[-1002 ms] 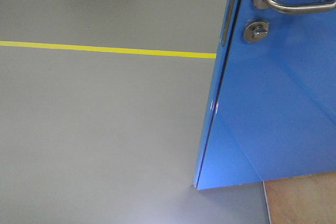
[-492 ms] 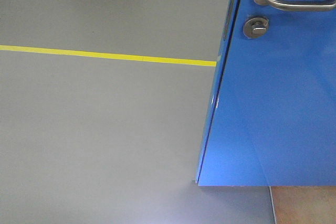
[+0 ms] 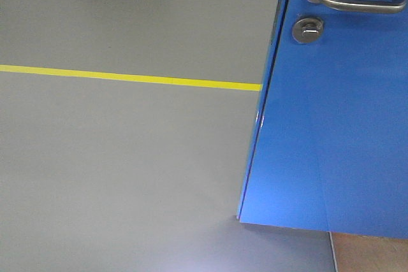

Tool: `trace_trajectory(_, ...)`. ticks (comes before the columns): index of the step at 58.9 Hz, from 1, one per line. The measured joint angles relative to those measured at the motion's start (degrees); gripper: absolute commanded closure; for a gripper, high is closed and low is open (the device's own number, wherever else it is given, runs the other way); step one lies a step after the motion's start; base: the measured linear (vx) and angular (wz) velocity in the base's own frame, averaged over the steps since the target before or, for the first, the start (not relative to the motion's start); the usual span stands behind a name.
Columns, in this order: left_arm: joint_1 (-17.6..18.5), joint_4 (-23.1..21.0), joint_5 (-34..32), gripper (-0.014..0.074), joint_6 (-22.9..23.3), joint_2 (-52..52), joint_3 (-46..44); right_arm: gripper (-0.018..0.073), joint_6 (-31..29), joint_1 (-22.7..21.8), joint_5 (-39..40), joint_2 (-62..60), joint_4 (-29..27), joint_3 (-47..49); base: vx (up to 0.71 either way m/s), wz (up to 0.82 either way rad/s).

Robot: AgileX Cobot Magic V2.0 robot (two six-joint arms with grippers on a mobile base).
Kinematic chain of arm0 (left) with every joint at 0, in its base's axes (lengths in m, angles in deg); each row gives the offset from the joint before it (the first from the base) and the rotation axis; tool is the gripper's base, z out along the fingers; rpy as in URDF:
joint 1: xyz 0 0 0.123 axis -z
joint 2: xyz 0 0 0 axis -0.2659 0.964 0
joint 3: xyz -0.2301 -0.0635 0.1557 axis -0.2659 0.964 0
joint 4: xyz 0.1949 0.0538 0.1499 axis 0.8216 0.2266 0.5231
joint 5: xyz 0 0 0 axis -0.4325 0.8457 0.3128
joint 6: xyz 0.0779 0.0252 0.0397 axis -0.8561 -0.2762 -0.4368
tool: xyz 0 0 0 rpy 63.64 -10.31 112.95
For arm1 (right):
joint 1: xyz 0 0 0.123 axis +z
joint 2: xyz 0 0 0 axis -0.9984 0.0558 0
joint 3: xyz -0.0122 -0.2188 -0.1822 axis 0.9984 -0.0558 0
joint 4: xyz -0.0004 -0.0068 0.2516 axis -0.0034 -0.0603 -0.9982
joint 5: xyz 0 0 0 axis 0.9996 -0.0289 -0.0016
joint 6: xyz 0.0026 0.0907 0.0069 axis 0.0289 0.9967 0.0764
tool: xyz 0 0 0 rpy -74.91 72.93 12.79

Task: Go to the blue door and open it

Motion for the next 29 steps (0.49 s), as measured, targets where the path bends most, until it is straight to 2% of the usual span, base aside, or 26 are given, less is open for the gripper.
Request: trace_trajectory(29,0.0,0.0,0.0,0.0524,0.0,0.0,0.0,0.0561,0.0,0.37,-1.2,0.0,-0.06,0.0,0.17,-0.07)
